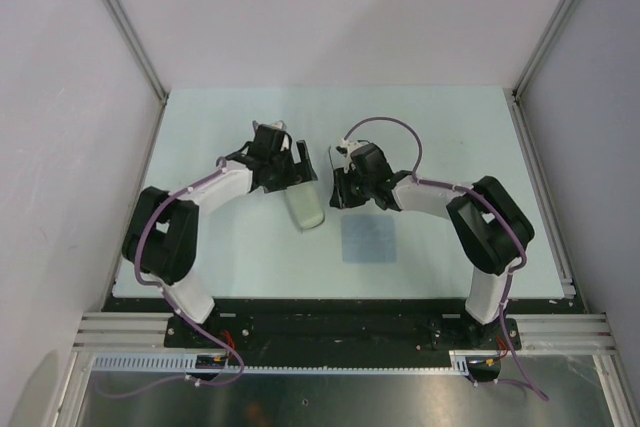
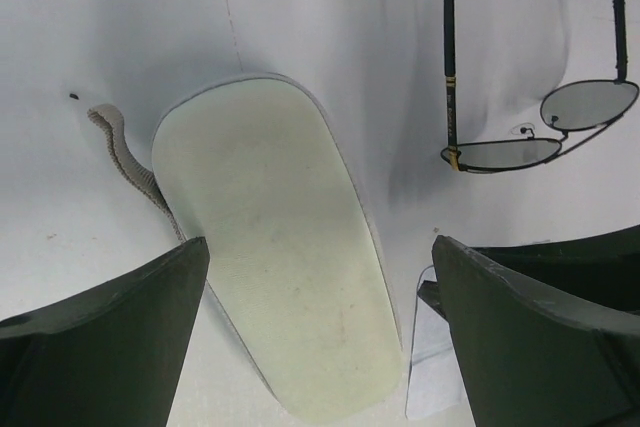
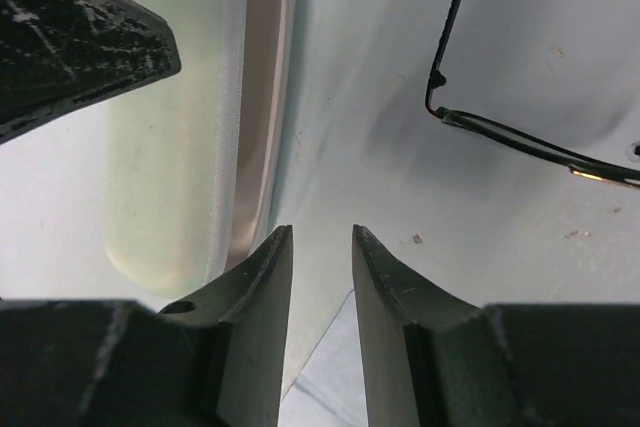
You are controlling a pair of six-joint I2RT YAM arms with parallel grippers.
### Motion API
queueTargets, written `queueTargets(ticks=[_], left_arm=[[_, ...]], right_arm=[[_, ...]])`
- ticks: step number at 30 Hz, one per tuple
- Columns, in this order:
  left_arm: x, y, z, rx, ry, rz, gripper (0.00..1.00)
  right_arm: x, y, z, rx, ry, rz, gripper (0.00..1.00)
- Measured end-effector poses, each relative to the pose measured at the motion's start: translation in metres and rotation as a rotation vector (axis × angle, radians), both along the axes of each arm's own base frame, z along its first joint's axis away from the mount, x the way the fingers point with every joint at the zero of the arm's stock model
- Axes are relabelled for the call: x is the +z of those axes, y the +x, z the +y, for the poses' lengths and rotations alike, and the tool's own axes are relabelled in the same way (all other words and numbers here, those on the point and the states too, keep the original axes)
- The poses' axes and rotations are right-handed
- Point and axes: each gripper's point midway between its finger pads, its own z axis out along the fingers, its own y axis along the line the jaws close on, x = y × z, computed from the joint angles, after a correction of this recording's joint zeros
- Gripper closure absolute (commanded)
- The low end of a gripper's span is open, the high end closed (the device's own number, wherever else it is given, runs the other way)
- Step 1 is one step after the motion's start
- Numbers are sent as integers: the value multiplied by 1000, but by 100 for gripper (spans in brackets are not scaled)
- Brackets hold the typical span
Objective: Organize the sunglasses
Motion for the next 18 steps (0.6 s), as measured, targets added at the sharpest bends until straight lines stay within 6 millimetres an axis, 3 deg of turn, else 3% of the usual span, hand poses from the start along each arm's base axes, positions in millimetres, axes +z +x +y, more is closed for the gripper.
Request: queueTargets(ticks=[7, 11, 18], left_arm=[[-11, -3, 2, -18, 52, 38, 0], [-15, -3, 2, -38, 73, 53, 0], [-22, -1, 4, -57, 106, 65, 0]], right_arm=[[-18, -5, 12, 53, -2, 9, 50], [-18, -10, 20, 80, 5, 3, 41], [-15, -13, 28, 97, 15, -9, 37]])
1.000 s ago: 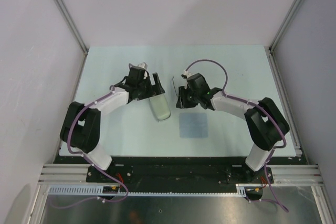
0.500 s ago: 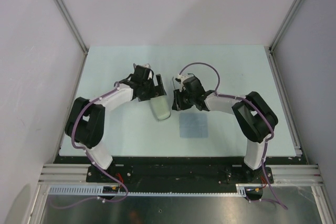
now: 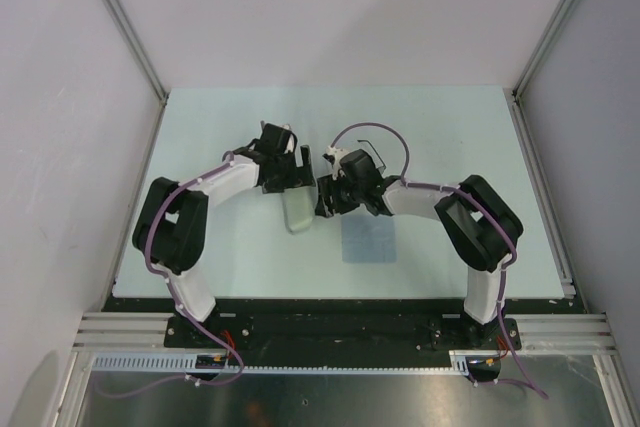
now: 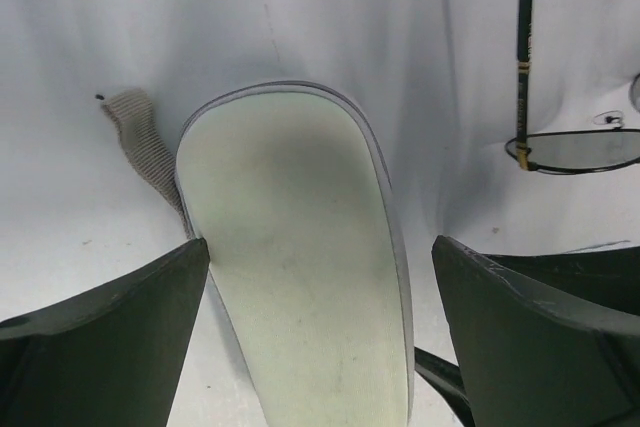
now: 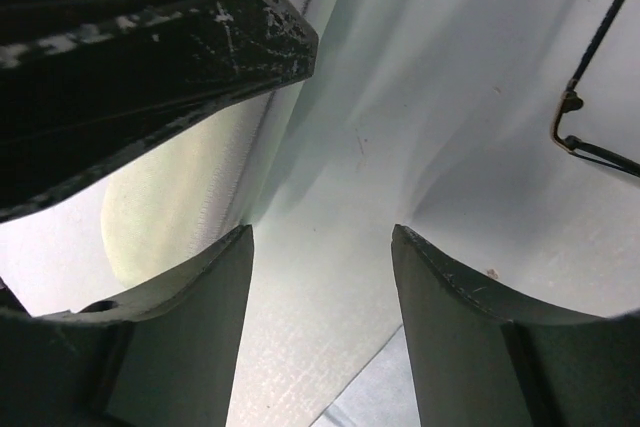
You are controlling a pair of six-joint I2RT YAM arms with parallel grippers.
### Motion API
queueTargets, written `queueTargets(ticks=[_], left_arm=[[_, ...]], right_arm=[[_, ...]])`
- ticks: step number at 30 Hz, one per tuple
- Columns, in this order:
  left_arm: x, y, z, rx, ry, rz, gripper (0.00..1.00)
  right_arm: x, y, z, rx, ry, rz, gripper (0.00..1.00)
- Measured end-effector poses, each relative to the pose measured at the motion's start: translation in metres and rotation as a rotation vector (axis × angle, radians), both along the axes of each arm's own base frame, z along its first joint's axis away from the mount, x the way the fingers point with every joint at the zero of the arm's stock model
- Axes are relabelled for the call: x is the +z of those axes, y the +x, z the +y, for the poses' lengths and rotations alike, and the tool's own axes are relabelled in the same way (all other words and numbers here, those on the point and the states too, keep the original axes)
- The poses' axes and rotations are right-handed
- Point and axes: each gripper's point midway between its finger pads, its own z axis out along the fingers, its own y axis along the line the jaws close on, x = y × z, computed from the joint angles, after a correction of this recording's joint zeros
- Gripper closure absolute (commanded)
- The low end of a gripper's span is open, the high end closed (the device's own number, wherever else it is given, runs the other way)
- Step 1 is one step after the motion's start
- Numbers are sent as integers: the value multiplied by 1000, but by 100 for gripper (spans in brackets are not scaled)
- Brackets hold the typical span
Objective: Organize the sunglasses
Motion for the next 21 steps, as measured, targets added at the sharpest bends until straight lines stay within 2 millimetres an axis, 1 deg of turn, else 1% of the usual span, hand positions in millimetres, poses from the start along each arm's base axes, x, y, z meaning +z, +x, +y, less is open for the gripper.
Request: queueTargets(ticks=[5, 8, 10, 15, 21], left_arm=[[-5, -2, 9, 5, 51, 5, 0], [-6, -6, 9, -9, 69, 12, 1], [-7, -8, 9, -19, 78, 14, 3], [-9, -12, 9, -26, 103, 23, 4], [-9, -12, 14, -14, 123, 19, 4]], right_arm=[[2, -1, 4, 1, 5, -3, 35], [1, -1, 3, -5, 3, -3, 35], [1, 0, 3, -8, 2, -4, 35], [1, 0, 2, -18, 6, 4, 36], [1, 6, -4, -49, 10, 14, 36]])
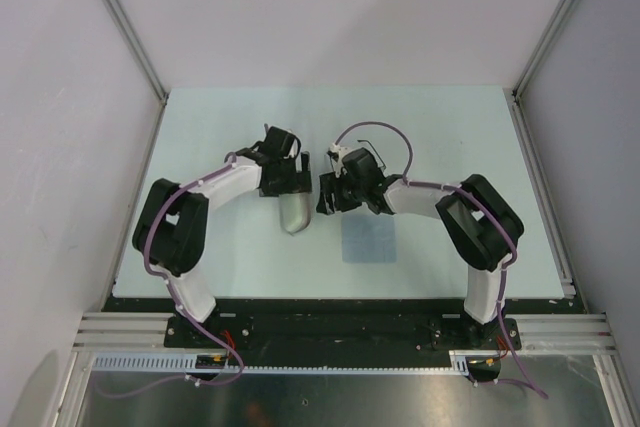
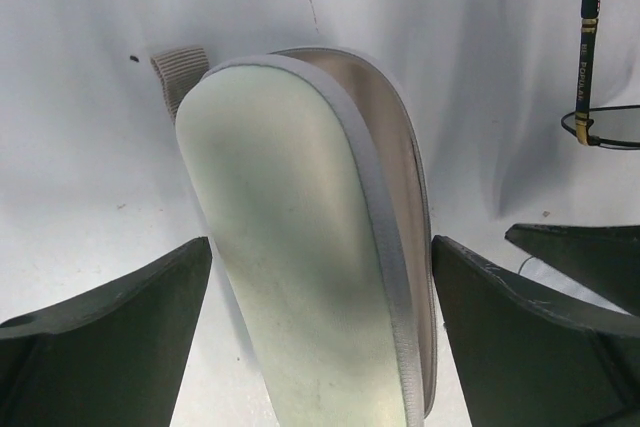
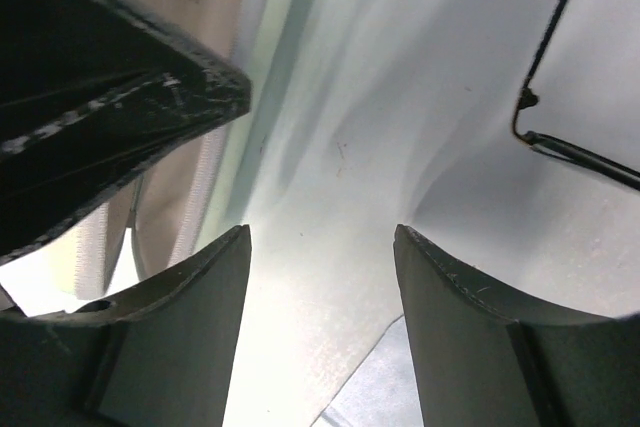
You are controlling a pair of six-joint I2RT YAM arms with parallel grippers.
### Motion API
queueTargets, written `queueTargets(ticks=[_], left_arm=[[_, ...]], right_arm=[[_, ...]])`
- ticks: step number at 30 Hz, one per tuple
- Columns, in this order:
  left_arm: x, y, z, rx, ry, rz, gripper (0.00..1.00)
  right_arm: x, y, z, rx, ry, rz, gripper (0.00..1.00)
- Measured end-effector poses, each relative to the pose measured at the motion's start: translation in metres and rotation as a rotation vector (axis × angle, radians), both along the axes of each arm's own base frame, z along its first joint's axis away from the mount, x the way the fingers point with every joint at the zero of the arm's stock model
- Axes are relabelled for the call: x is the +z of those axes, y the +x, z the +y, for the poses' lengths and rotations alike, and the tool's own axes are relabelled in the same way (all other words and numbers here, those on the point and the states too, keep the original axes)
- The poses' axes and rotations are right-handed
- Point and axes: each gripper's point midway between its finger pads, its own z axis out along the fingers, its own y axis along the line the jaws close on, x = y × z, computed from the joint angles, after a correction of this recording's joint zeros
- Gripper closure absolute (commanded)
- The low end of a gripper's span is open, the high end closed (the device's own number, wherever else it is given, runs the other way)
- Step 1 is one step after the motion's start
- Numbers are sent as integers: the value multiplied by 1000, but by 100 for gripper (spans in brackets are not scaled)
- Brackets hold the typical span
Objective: Organize the sunglasses
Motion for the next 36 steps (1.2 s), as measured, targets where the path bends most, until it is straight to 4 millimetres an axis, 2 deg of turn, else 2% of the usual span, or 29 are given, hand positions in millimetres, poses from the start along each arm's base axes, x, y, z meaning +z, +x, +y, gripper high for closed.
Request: queueTargets(ticks=[7, 13, 21, 25, 32, 36], left_arm=[[12, 0, 3, 5, 4, -26, 1], [14, -1, 5, -6, 11, -33, 2], [5, -8, 9, -11, 30, -13, 14], [4, -14, 13, -11, 35, -5, 15], [17, -14, 13, -24, 28, -39, 19], [17, -18, 15, -28, 31, -39, 24]], right_arm=[[5, 9, -8, -36, 13, 4, 36], [17, 10, -4, -32, 48, -5, 35], [25, 8, 4, -15, 100, 0, 34], [28, 11, 12, 3, 124, 0, 36], [15, 15, 22, 19, 120, 20, 39], [6, 16, 28, 30, 108, 27, 49]])
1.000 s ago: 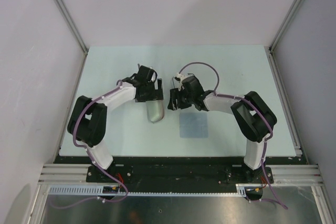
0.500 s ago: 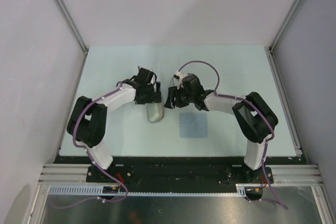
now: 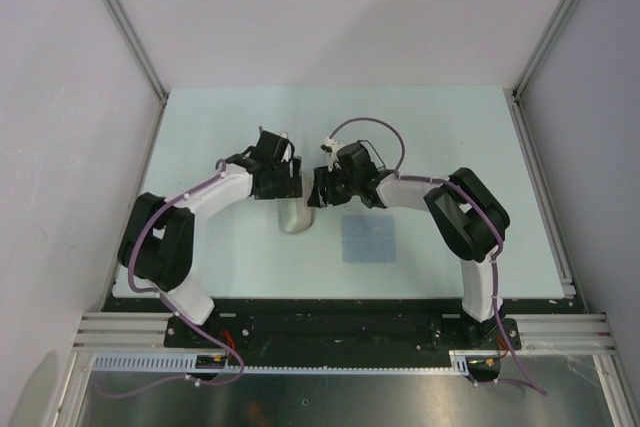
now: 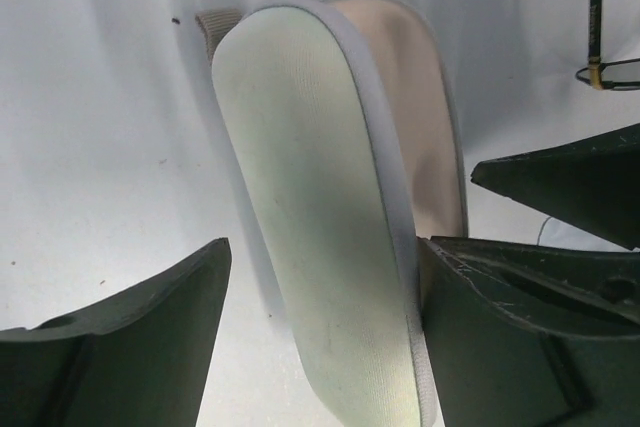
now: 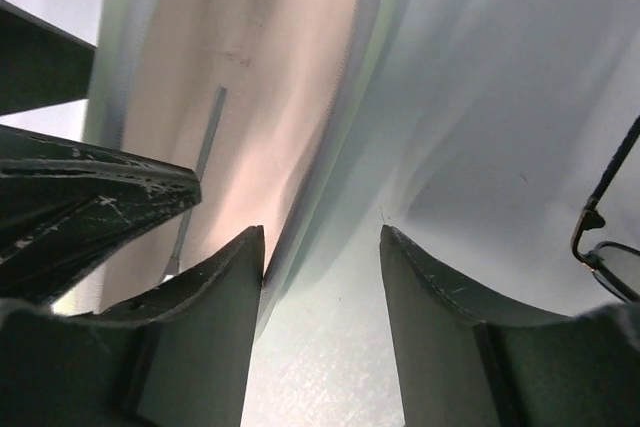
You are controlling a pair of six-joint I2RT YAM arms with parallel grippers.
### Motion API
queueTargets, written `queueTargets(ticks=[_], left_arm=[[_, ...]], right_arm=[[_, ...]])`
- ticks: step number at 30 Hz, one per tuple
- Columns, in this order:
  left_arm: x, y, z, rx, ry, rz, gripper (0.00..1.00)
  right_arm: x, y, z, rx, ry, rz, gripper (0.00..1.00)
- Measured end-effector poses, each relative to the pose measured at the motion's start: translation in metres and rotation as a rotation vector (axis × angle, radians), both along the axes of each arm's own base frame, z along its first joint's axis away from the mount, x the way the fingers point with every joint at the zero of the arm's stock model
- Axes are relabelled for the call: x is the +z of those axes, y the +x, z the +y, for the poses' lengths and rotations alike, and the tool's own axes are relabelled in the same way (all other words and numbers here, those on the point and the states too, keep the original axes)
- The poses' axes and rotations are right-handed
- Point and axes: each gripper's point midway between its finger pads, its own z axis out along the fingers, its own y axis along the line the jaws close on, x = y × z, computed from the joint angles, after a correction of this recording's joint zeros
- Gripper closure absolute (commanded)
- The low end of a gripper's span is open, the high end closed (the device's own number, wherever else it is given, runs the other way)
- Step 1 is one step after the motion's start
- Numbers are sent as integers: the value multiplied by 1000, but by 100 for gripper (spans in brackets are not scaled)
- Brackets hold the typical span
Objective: Organize the sunglasses
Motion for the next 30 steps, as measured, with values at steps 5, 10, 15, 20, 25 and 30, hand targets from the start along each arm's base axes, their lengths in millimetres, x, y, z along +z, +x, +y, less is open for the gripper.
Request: queueTargets(ticks=[5, 10, 15, 20, 25, 30], left_arm=[[-2, -8, 10, 11, 28, -5, 28], [-5, -18, 22, 33, 60, 4, 30], [1, -24, 35, 65, 86, -12, 34], [5, -25, 48, 99, 107, -25, 39], [-7, -36, 60, 117, 136, 15, 51], [-10, -39, 62, 128, 136, 27, 55]], right_arm=[[-7, -3, -2, -3, -22, 18, 60], [-13, -4, -3, -5, -36, 31, 67], [-20, -5, -4, -16, -48, 52, 70], [-20, -6, -4, -24, -45, 62, 69], [-20, -6, -4, -26, -45, 66, 69], [-19, -6, -4, -32, -41, 73, 68]])
